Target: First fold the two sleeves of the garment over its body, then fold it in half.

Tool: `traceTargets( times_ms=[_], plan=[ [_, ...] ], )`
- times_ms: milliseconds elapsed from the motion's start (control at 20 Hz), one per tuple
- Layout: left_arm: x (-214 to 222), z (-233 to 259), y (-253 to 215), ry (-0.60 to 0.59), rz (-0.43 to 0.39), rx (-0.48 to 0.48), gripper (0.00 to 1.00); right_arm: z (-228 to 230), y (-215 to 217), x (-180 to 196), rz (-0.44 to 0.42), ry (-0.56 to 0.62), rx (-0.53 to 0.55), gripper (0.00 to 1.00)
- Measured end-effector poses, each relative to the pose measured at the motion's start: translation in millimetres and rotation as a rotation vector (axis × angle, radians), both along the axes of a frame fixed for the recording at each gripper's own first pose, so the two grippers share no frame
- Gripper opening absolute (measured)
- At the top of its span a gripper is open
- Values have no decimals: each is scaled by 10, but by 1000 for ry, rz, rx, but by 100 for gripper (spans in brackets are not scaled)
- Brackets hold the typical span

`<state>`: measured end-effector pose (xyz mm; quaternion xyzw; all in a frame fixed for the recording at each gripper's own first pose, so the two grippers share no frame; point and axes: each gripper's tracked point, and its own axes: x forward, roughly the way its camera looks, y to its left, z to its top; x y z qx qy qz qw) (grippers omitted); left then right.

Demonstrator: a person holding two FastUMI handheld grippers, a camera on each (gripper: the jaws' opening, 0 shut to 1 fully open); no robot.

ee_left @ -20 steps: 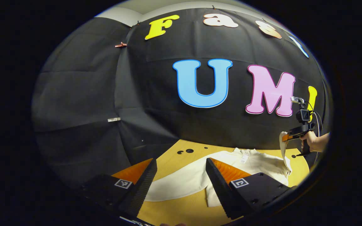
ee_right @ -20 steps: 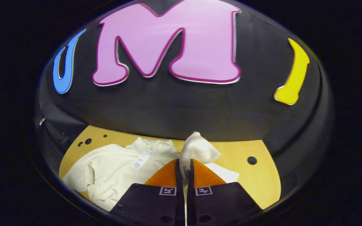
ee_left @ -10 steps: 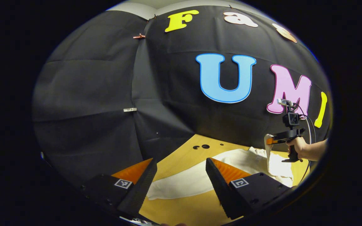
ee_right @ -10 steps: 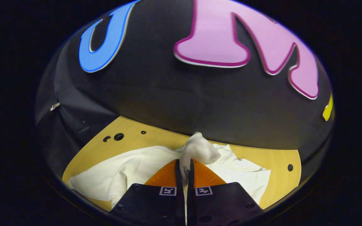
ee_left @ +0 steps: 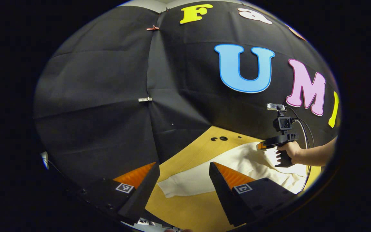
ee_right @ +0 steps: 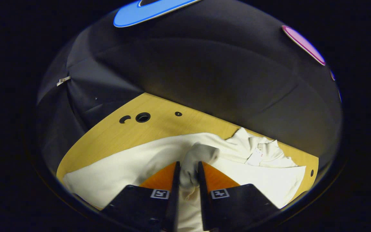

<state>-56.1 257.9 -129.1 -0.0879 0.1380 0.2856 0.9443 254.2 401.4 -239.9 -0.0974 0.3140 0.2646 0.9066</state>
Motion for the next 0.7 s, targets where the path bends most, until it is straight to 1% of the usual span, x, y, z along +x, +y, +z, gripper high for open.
traceTargets(
  times_ms=[100,250,300,350,400,550,700],
  plan=[
    [-62,-121,59,17,7,1,96,-1,120,-101,28,17,29,65],
    [12,-248,109,24,28,-29,96,74,22,-201,46,-7,33,100],
    [62,-298,137,22,39,-48,97,128,-51,-225,44,-18,43,98],
    [96,-371,168,26,54,-71,100,188,-153,-233,39,-33,49,98],
    [131,-462,206,31,71,-94,97,261,-279,-223,29,-52,49,98],
    [206,-794,334,62,133,-157,97,489,-745,-171,7,-126,38,98],
    [239,-1105,498,110,191,-189,97,748,-1309,-134,-35,-188,24,98]
  ],
)
